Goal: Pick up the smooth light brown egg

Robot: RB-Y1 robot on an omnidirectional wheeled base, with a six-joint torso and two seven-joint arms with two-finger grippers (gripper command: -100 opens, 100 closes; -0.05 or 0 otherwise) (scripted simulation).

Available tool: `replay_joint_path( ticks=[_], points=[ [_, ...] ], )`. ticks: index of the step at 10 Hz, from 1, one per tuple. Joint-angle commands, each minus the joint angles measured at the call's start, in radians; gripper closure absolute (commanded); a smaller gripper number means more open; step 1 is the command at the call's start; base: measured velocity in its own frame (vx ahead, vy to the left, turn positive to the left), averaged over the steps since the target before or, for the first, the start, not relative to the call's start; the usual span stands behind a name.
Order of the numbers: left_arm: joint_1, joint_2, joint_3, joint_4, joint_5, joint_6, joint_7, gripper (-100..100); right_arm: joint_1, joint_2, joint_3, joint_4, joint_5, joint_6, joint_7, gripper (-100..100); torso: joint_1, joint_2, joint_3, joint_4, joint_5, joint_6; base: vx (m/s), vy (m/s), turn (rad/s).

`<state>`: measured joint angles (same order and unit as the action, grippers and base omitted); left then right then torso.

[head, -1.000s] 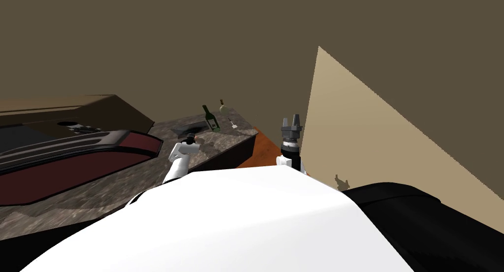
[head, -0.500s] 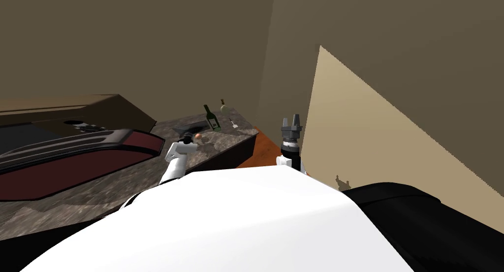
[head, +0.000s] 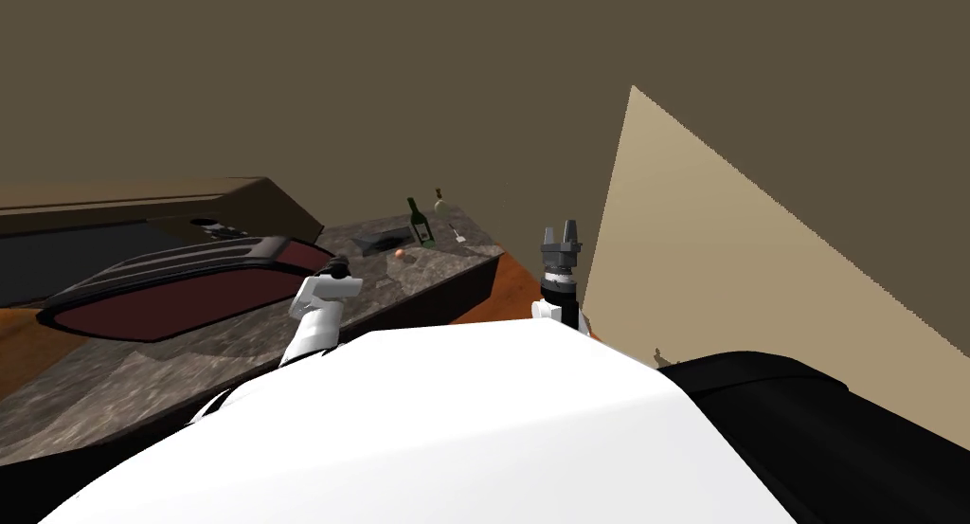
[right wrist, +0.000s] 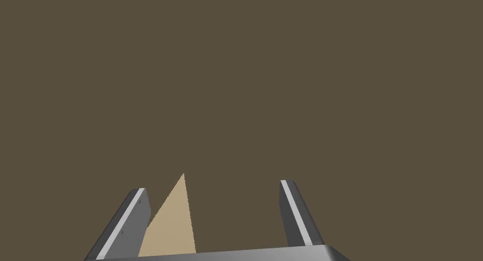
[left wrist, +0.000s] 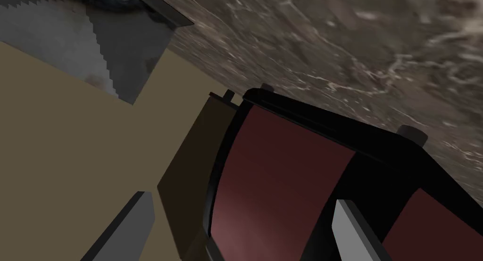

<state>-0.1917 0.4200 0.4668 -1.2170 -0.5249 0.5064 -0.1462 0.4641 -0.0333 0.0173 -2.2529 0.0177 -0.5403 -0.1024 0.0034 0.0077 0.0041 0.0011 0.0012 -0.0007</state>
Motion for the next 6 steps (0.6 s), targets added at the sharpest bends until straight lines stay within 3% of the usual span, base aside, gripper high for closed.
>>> replay_joint_path(
  ticks=[1,3,4,6],
  points=[
    [0.020,0.016,0.034,-0.002,-0.025,0.017,-0.005,-100,0.000,0.000,0.000,0.000,0.000,0.000,0.000,0,0.000,0.000,0.000,0.000,0.000,0.000,-0.112,0.044,0.067],
    [0.042,0.043,0.065,-0.016,-0.029,0.042,-0.019,-100,0.000,0.000,0.000,0.000,0.000,0.000,0.000,0,0.005,0.004,0.002,0.000,0.001,-0.004,-0.112,0.079,0.144],
    [0.042,0.043,0.065,-0.016,-0.029,0.042,-0.019,-100,0.000,0.000,0.000,0.000,0.000,0.000,0.000,0,0.005,0.003,0.002,0.000,0.001,-0.004,-0.056,0.035,0.023],
    [0.004,0.021,0.043,-0.012,-0.013,0.032,-0.010,-100,0.000,0.000,0.000,0.000,0.000,0.000,0.000,0,-0.003,-0.004,-0.002,-0.001,0.000,-0.002,0.031,-0.057,-0.044]
  ],
)
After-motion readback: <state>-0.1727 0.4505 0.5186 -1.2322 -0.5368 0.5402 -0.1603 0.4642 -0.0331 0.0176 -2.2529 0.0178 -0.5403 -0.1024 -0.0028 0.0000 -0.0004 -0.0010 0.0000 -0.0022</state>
